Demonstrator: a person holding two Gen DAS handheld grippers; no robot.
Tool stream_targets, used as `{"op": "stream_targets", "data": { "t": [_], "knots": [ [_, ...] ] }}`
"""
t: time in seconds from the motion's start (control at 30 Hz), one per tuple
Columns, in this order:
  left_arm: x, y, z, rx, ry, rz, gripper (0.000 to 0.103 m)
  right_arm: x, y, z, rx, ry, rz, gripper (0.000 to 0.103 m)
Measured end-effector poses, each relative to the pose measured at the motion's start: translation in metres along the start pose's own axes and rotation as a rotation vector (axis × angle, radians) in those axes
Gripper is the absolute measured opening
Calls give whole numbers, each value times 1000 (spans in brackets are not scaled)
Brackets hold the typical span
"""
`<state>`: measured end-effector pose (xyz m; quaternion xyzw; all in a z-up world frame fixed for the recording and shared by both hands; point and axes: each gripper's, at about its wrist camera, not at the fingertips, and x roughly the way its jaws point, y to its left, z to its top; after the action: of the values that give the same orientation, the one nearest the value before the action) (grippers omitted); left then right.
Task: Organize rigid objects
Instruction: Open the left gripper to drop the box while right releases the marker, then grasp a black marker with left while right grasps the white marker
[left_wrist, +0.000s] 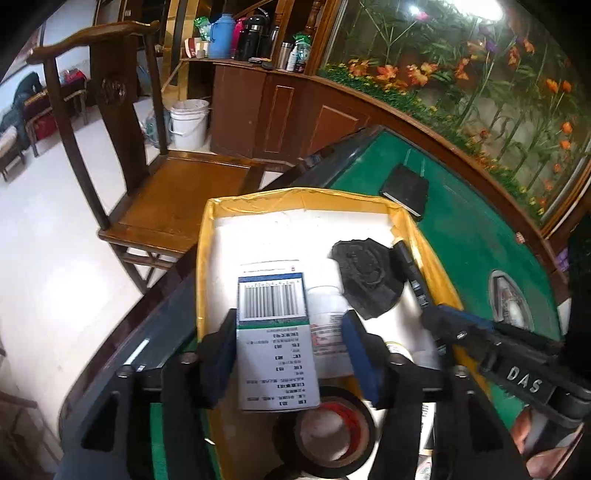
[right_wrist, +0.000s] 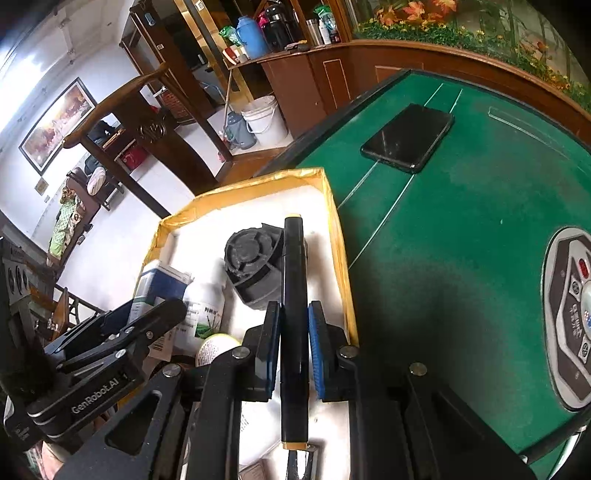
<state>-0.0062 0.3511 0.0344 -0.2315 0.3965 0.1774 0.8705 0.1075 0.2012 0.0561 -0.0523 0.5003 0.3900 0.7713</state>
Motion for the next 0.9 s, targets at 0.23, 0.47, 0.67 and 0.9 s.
{"op": "stream_targets", "data": {
  "t": [0.23, 0.47, 0.67, 0.9],
  "knots": [
    [-17, -6, -7, -1, -30, 9, 73, -25, -1, -7, -2, -39, 48, 33],
    [-42, -22, -28, 5, -71, -35, 73, -65, -16, -29, 11, -85, 107, 33],
    [-55, -58, -54, 75, -84, -70, 73, -92, -31, -52, 34, -108, 115, 38],
    [-68, -116, -83, 227, -86, -91, 73, -119, -66, -90, 70, -115, 156, 38]
  ]
}}
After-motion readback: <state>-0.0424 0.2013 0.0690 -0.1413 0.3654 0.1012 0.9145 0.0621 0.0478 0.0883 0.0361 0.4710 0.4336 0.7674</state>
